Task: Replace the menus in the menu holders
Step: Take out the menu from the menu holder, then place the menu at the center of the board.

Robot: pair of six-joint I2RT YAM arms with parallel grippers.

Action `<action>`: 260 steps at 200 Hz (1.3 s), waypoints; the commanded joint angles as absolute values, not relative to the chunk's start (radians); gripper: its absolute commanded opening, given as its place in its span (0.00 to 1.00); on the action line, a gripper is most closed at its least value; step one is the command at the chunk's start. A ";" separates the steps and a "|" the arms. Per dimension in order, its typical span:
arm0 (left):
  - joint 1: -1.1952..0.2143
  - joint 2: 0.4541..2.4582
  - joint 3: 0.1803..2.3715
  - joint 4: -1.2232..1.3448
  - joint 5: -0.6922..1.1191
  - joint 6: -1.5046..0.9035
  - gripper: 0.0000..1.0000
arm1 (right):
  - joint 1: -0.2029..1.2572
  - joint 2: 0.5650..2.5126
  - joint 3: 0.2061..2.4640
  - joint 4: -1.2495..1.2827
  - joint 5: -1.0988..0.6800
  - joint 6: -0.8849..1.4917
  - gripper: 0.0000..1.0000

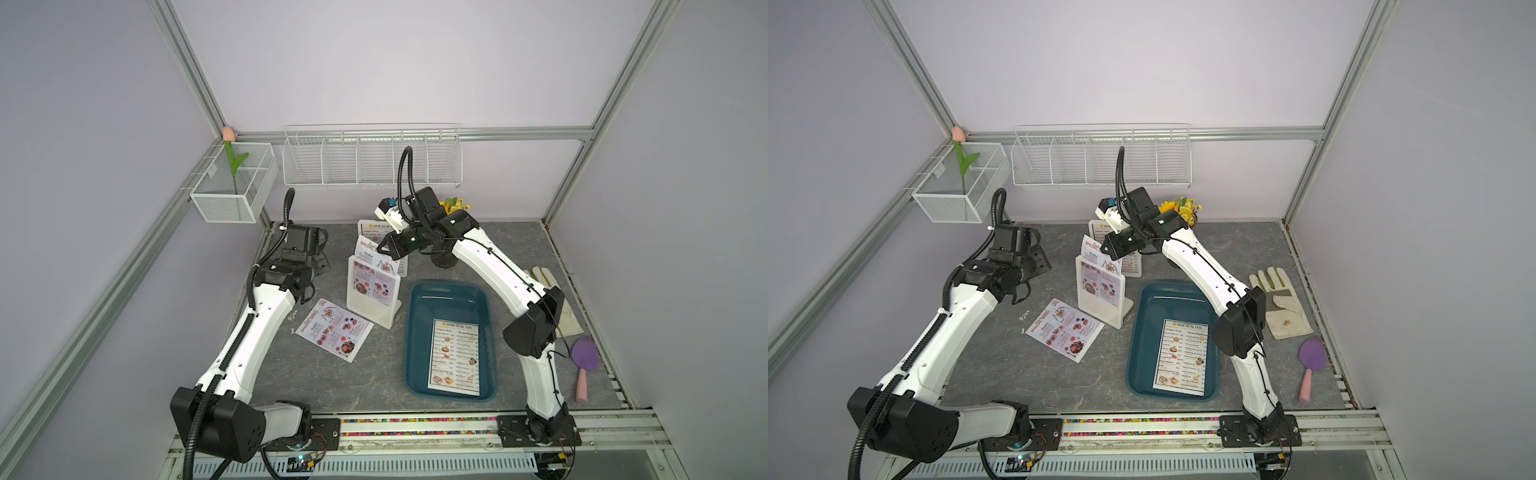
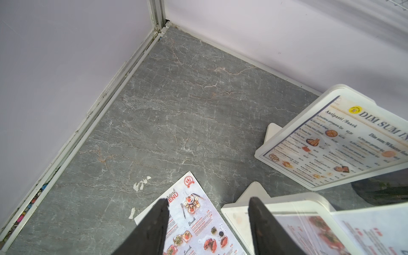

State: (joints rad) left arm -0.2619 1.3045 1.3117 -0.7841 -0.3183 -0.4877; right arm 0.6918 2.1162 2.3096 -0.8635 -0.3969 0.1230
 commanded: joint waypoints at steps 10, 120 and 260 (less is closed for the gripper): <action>-0.255 1.296 1.362 -0.792 -0.343 -0.474 0.60 | 0.662 2.035 2.367 -0.842 -0.380 0.127 0.07; -0.145 1.303 1.400 -0.806 -0.345 -0.508 0.67 | 0.713 1.806 2.178 -0.482 -0.662 0.261 0.07; -0.035 1.318 1.463 -0.855 -0.454 -0.465 0.69 | 0.898 2.068 2.114 -0.489 -0.795 0.281 0.07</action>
State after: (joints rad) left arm -0.0376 1.3388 1.4345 -0.8101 -0.4206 -0.4835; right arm 0.9051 1.9240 2.0735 -0.4290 -0.8242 0.3199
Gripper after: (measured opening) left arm 0.691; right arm 0.070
